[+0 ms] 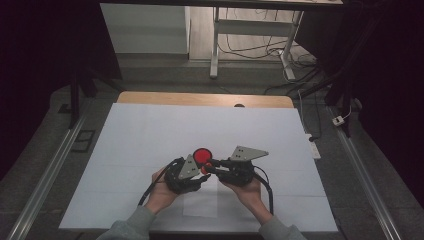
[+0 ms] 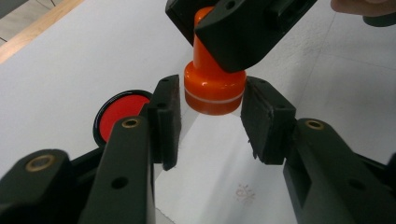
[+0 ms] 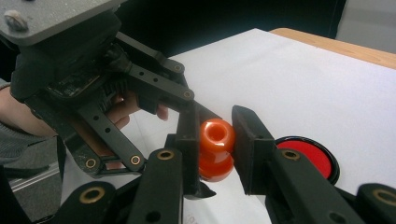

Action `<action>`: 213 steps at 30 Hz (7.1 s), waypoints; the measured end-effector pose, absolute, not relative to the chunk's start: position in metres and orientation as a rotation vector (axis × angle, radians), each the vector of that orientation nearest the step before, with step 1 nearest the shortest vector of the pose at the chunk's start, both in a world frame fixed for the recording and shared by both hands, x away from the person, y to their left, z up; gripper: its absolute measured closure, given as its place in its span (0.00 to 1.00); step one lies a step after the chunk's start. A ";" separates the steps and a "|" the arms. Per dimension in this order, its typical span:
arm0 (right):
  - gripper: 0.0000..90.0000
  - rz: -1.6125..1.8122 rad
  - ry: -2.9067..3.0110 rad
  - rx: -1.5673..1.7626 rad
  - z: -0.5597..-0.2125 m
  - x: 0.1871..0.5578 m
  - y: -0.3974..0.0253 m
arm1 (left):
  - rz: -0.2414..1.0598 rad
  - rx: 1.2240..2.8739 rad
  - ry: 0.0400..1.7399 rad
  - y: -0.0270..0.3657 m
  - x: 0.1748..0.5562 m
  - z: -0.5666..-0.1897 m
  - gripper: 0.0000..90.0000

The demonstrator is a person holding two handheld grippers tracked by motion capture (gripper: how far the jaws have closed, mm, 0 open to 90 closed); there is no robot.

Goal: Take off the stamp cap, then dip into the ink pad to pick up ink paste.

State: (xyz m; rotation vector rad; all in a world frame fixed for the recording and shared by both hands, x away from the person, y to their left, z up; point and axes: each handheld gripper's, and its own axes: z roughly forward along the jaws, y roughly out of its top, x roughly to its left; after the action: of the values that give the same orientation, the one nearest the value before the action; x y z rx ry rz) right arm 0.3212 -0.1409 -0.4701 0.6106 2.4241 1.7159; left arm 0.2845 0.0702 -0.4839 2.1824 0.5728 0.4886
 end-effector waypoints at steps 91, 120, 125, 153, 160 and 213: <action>0.81 1.811 2.282 0.660 -0.457 0.321 -0.163 | 0.435 2.180 0.587 0.086 0.288 -0.488 0.73; 0.81 1.779 2.263 0.663 -0.456 0.323 -0.167 | 0.421 2.088 0.660 0.143 0.279 -0.477 0.73; 0.81 1.770 2.256 0.667 -0.456 0.323 -0.169 | 0.424 2.088 0.682 0.156 0.274 -0.480 0.73; 0.81 1.753 2.229 0.690 -0.457 0.328 -0.174 | 0.415 2.031 0.837 0.208 0.248 -0.499 0.73; 0.81 1.743 2.234 0.688 -0.459 0.330 -0.170 | 0.410 2.033 0.839 0.208 0.249 -0.500 0.73; 0.81 1.666 2.294 0.695 -0.468 0.382 -0.128 | 0.396 2.054 0.826 0.205 0.252 -0.502 0.73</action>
State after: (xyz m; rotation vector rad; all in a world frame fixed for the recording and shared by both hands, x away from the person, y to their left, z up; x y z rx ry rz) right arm 0.3824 -0.1284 -0.4684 0.6952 2.2938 1.6660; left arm 0.2515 0.2053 -0.5024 2.0543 0.8264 0.3958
